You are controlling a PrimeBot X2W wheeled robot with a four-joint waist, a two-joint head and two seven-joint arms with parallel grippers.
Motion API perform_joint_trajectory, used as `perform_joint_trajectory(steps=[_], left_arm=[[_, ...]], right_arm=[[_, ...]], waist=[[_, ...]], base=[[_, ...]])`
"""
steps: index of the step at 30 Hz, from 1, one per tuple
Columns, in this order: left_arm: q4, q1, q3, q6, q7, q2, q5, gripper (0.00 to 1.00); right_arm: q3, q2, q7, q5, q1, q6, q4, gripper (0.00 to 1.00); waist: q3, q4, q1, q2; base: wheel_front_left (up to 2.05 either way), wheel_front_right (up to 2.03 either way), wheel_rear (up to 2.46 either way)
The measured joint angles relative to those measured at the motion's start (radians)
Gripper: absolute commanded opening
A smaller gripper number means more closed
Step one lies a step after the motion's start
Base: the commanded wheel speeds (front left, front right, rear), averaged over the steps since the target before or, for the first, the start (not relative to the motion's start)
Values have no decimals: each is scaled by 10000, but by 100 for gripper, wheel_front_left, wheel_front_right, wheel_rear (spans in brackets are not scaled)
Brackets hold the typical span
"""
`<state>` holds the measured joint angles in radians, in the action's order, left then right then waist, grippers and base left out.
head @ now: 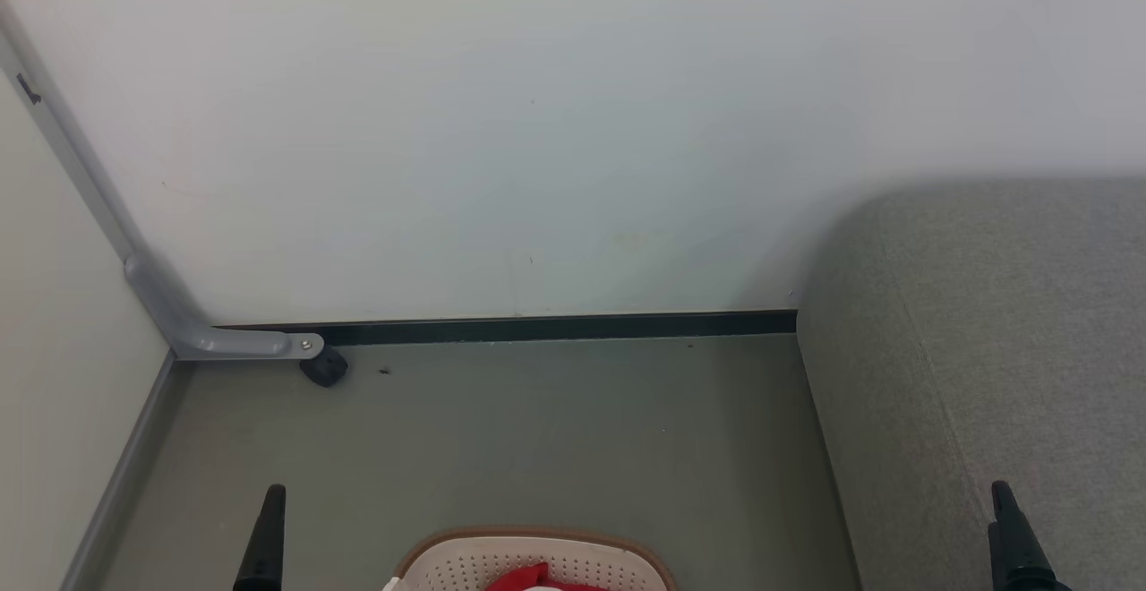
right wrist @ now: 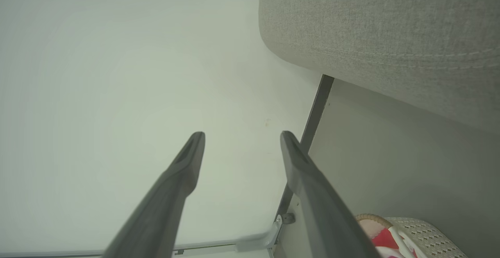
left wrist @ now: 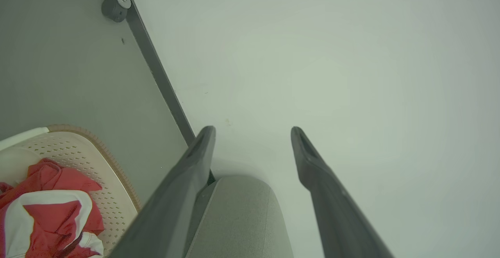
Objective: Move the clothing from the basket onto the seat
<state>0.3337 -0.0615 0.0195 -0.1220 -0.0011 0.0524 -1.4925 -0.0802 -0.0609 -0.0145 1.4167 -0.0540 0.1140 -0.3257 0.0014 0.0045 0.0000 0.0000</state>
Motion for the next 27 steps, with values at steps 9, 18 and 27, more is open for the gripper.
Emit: perform_joint_trajectory(steps=[9,18,27], left_arm=[[-274,-401,-539,102,-637,401,2775,100],[-483,-407,-888,270,-980,533,4487,100],[-508,-440,-1432,445,-1279,802,6337,100]], right_arm=[[1164,-930,746,-3488,-221,-531,196,100],[1858,-1327,1097,-5185,-241,-803,290,100],[2506,-1592,1407,-6694,-390,-1066,299,100]], waist=[[-78,5,1,0],[-161,3,0,0],[-251,-4,0,0]], base=[[0,0,0],[0,0,0],[0,0,0]])
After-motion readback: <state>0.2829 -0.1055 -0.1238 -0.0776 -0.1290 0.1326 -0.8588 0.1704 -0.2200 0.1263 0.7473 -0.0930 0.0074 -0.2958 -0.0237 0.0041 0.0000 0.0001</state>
